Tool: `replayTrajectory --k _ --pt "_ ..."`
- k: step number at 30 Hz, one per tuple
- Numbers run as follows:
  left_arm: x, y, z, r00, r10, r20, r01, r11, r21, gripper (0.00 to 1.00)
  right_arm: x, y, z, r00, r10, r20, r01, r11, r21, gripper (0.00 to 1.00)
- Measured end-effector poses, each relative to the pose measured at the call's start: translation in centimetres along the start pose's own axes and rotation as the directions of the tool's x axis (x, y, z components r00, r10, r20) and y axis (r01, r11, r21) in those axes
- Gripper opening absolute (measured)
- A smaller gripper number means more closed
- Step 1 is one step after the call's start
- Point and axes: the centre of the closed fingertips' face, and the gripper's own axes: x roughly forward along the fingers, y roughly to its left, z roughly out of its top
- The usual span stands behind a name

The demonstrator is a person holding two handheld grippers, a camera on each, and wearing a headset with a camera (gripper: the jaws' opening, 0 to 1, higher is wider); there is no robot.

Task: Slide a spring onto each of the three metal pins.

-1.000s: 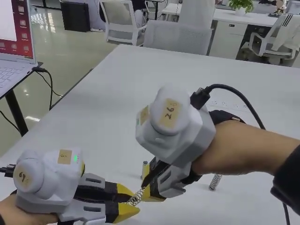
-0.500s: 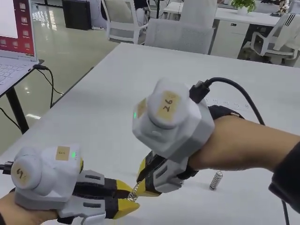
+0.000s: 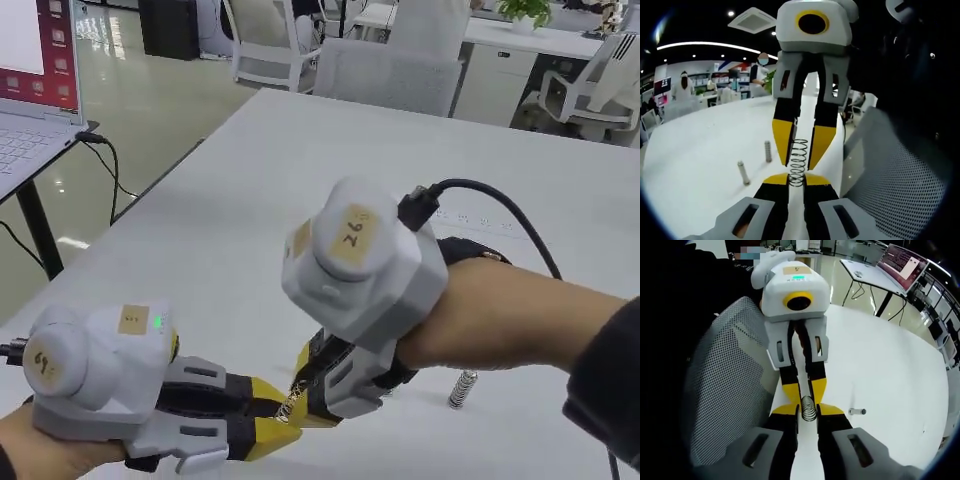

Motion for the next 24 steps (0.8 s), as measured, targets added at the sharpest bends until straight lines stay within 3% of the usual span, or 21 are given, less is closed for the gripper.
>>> replayTrajectory --k 17,24 --pt "0.0 0.6 0.2 0.9997 0.014 0.022 -0.014 1.0 -0.016 0.04 -0.2 -0.5 -0.2 0.9999 -0.01 -0.011 0.01 1.0 0.02 0.08" --pt "-0.1 1.2 -0.3 0.9988 0.046 0.016 -0.045 0.998 -0.032 0.17 -0.6 -1.2 -1.6 0.999 -0.025 -0.038 0.027 0.999 0.04 0.08"
